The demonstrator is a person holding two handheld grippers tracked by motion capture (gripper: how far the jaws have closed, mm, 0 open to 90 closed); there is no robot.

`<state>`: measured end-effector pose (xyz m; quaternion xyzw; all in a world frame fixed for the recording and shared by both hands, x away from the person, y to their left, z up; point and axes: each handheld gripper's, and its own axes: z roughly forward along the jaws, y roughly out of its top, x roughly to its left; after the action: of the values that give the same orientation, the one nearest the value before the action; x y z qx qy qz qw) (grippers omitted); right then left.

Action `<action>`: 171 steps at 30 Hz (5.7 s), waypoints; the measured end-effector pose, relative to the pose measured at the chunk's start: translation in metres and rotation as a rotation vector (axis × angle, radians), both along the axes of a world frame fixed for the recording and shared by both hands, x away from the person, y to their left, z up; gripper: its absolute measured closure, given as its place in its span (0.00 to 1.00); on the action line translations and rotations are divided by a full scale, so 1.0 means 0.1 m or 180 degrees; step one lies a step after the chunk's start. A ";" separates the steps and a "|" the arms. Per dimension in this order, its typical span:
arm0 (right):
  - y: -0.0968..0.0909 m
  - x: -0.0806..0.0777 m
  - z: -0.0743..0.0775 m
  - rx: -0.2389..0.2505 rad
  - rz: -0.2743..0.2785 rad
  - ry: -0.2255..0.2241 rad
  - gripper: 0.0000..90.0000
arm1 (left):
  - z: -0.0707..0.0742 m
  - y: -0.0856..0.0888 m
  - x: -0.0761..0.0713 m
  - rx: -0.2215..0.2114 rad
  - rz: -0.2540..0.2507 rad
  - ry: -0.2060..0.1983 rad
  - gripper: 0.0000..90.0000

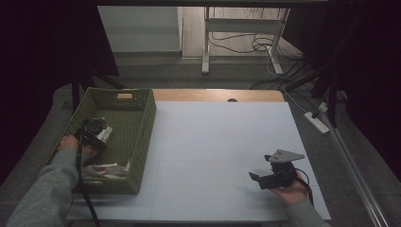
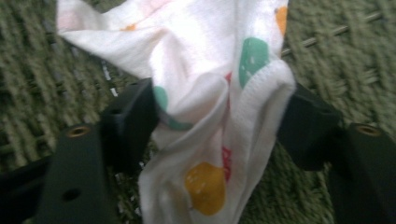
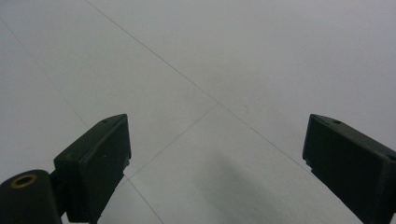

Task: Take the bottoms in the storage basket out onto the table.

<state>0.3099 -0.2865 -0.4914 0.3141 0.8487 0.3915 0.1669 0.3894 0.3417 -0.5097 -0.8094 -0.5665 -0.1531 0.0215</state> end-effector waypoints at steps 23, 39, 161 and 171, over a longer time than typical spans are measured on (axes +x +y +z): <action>0.01 0.00 -0.01 -0.0044 -0.0013 0.0012 0.09 | 0.03 0.13 -0.01 -0.0506 0.0044 0.0101 0.69; 0.01 -0.01 -0.01 -0.0055 -0.0008 0.0011 0.09 | 0.02 0.16 -0.01 -0.0447 0.0155 0.0087 0.90; 0.01 0.00 -0.02 -0.0058 -0.0054 0.0019 0.10 | 1.63 -0.40 -0.69 -0.2763 -0.0457 -0.2593 0.90; 0.02 0.01 -0.03 -0.0069 -0.0060 0.0026 0.10 | 1.76 -0.44 -0.70 -0.2770 -0.0492 -0.2705 0.90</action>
<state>0.3106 -0.2850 -0.4940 0.3218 0.8506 0.3793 0.1705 0.3198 0.2979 -0.3341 -0.6509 -0.4757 -0.2182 -0.5499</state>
